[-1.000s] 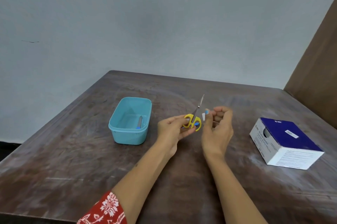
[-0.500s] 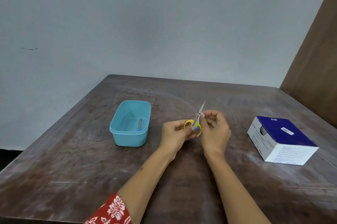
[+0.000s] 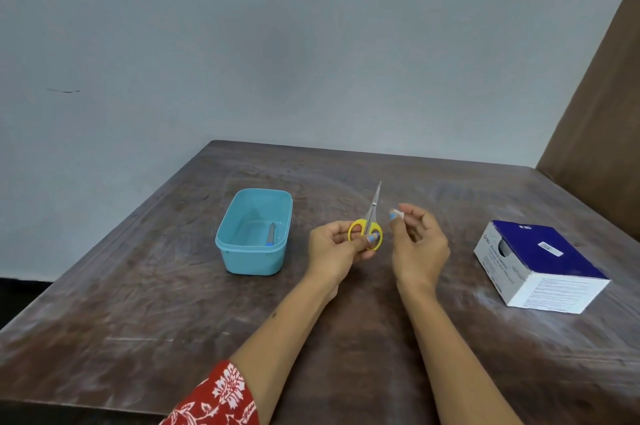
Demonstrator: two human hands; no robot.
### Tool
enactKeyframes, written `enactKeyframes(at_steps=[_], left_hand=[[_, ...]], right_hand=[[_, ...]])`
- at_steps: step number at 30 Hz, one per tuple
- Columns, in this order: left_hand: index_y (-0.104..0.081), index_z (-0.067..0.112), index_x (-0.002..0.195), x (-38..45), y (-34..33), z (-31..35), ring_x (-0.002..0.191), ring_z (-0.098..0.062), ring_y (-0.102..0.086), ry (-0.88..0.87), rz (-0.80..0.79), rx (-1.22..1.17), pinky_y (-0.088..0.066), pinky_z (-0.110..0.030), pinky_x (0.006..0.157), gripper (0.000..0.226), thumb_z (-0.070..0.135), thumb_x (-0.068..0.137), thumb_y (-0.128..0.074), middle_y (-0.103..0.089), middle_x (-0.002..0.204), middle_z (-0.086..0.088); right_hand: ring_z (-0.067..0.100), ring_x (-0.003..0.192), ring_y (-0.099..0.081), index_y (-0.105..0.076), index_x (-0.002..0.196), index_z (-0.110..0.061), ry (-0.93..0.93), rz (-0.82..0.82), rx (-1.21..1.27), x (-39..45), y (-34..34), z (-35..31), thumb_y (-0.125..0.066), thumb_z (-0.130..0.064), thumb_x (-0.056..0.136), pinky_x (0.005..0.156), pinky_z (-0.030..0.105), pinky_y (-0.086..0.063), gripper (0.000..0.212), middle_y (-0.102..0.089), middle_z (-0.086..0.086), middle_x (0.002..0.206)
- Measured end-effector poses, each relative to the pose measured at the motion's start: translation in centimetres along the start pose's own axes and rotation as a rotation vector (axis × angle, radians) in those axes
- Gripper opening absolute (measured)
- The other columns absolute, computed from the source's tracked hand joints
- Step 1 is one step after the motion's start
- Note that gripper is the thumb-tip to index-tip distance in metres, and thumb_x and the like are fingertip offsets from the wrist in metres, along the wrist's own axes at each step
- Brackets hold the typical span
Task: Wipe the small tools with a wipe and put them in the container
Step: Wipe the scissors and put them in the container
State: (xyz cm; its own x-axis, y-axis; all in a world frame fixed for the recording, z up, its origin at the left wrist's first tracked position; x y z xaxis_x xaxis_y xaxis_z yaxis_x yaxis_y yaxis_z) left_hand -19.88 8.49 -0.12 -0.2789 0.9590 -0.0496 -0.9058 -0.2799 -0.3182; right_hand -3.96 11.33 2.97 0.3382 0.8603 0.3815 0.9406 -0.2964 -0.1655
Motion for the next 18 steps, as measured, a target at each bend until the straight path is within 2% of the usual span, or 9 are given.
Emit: enactKeyframes(at_steps=[3,5,8,10,14,18], left_hand=[[-0.062,0.002,0.085,-0.1,0.2,-0.1,0.062,-0.009,-0.063,0.005,0.022,0.003,-0.055,-0.017,0.053,0.017,-0.010,0.075,-0.068,-0.064,0.076,-0.009],[-0.063,0.004,0.082,0.0,0.3,-0.2,0.063,-0.010,-0.063,0.006,0.028,0.000,-0.055,-0.017,0.053,0.017,-0.010,0.075,-0.069,-0.065,0.074,-0.008],[-0.063,0.003,0.084,0.0,0.1,-0.3,0.062,-0.010,-0.064,0.006,0.014,-0.006,-0.056,-0.019,0.054,0.016,-0.010,0.075,-0.068,-0.065,0.076,-0.010],[-0.063,0.003,0.084,0.0,0.0,-0.4,0.065,-0.013,-0.064,0.007,0.004,-0.010,-0.057,-0.020,0.055,0.015,-0.009,0.076,-0.068,-0.066,0.077,-0.011],[-0.064,-0.001,0.089,-0.2,-0.1,-0.3,0.069,-0.016,-0.064,0.008,-0.010,0.009,-0.057,-0.020,0.055,0.016,-0.008,0.076,-0.069,-0.065,0.080,-0.012],[-0.064,-0.001,0.090,-0.2,-0.3,-0.3,0.070,-0.016,-0.064,0.011,-0.028,0.007,-0.057,-0.021,0.056,0.016,-0.007,0.076,-0.069,-0.066,0.082,-0.013]], right_hand=[[0.010,0.076,-0.067,-0.064,0.088,-0.029,0.000,-0.045,-0.030,0.1,-0.3,0.4,-0.062,-0.011,0.088,0.073,0.026,-0.053,0.018,-0.073,-0.002,0.087],[0.013,0.074,-0.067,-0.064,0.088,-0.031,-0.027,-0.080,0.003,0.1,-0.7,0.7,-0.059,-0.006,0.089,0.074,0.030,-0.054,0.025,-0.073,-0.004,0.092],[0.009,0.067,-0.066,-0.064,0.091,-0.024,-0.125,-0.100,0.130,0.2,-1.1,1.3,-0.055,0.007,0.088,0.070,0.022,-0.054,0.032,-0.071,-0.002,0.090],[0.009,0.065,-0.067,-0.065,0.090,-0.018,-0.184,-0.099,0.210,0.2,-1.2,1.6,-0.057,0.009,0.085,0.066,0.018,-0.054,0.029,-0.070,0.002,0.087],[0.010,0.066,-0.067,-0.068,0.088,-0.011,-0.278,-0.112,0.325,0.2,-1.3,2.3,-0.062,0.009,0.080,0.065,0.019,-0.055,0.022,-0.073,0.001,0.078],[0.012,0.064,-0.065,-0.067,0.078,-0.010,-0.285,-0.133,0.366,0.4,-1.3,2.0,-0.068,0.009,0.074,0.061,0.020,-0.053,0.019,-0.073,0.000,0.070]])
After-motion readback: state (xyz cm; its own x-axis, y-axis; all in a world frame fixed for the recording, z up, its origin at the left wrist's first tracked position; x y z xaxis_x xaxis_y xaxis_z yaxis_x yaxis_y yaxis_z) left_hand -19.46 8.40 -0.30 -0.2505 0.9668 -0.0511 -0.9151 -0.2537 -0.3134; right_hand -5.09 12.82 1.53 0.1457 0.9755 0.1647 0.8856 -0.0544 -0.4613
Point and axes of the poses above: each hand's wrist, its own x-axis towards the middle knuckle, its own y-axis out of the back of the hand, z = x × y, the point moved 10 cm from there along x, towards the middle knuckle
